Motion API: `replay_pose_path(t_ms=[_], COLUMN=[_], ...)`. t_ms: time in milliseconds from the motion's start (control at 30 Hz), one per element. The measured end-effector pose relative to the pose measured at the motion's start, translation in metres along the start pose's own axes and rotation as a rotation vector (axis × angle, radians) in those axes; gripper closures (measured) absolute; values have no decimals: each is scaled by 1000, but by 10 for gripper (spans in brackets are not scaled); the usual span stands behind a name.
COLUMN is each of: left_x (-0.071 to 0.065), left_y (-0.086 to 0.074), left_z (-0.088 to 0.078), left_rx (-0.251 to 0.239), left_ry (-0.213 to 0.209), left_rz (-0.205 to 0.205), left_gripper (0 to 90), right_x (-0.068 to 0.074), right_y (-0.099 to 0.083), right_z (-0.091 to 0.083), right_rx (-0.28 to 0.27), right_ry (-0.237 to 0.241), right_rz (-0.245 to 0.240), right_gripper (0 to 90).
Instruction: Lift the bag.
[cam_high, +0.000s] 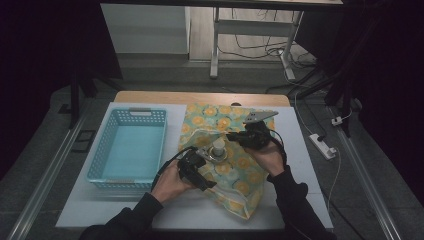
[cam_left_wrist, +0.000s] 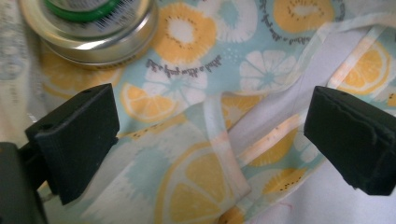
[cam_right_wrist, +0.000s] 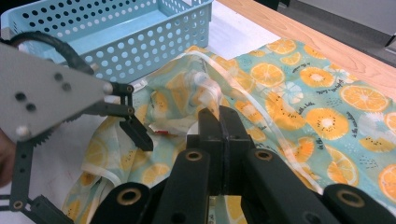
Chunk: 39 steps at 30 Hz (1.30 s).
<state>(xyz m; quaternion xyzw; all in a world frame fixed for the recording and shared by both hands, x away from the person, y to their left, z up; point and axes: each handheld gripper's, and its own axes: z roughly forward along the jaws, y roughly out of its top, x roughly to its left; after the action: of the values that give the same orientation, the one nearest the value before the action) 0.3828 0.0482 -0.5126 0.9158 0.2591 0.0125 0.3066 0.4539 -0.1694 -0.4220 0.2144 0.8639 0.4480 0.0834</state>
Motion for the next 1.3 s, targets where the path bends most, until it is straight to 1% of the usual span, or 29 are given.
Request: replay_pose_path(t_ms=[133,200,267,333,433,533,567,600,633,667,700,733,767,867,933,967,1000,1067,1133,1200,1267,1300], left_x=[-3,-4,-5,-8,-11,-14,-15,-15,-14,-13,-12,-12,-12,-13,-14,-15,-16,-17,-18,-18,-18,-18], left_y=[0,-1,-2,-3,-2,0,0,0,-1,-1,-1,0,1,4,5,7,8,11,13,15,17,18], left_z=[7,9,11,11,9,8,7,7,6,6,6,6,6,6,6,5,3,-2,-8,-14,-20,-23], left_rx=[41,50,63,68,75,84,85,84,85,90,89,91,98,113,112,111,107,86,61,40,15,2], left_ry=[27,34,36,72,57,44,40,38,34,19,12,5,1,13,31,39,40,47,51,48,55,65], left_rz=[23,24,30,50,71,84,82,76,54,43,27,3,-9,-30,-24,-14,-9,6,10,8,4,2], left_gripper=[90,117,182,255,415,532,574,631,700,778,824,835,850,872,877,879,881,882,882,882,883,882], right_x=[0,0,0,0,0,0,0,0,0,0,0,0,0,0,0,-1,-1,-2,-2,-3,-2,-1], right_y=[0,0,0,0,0,-1,-1,-1,0,0,0,0,-1,-1,-1,-1,-1,-1,-1,-1,0,0], right_z=[1,1,1,1,1,1,1,1,1,1,2,2,2,2,2,2,2,1,1,0,-1,-1], right_rx=[2,2,3,3,4,5,6,5,8,8,8,9,8,11,10,9,8,10,9,9,5,6], right_ry=[1,1,1,1,2,0,1,1,1,1,1,1,1,2,3,2,1,3,2,2,4,5], right_rz=[0,-1,-1,0,0,-1,-2,-2,-3,-3,-2,-2,0,1,3,3,3,4,7,5,6,4], right_gripper=[900,900,900,900,900,900,900,900,900,900,900,900,900,900,900,900,900,900,900,900,900,900])
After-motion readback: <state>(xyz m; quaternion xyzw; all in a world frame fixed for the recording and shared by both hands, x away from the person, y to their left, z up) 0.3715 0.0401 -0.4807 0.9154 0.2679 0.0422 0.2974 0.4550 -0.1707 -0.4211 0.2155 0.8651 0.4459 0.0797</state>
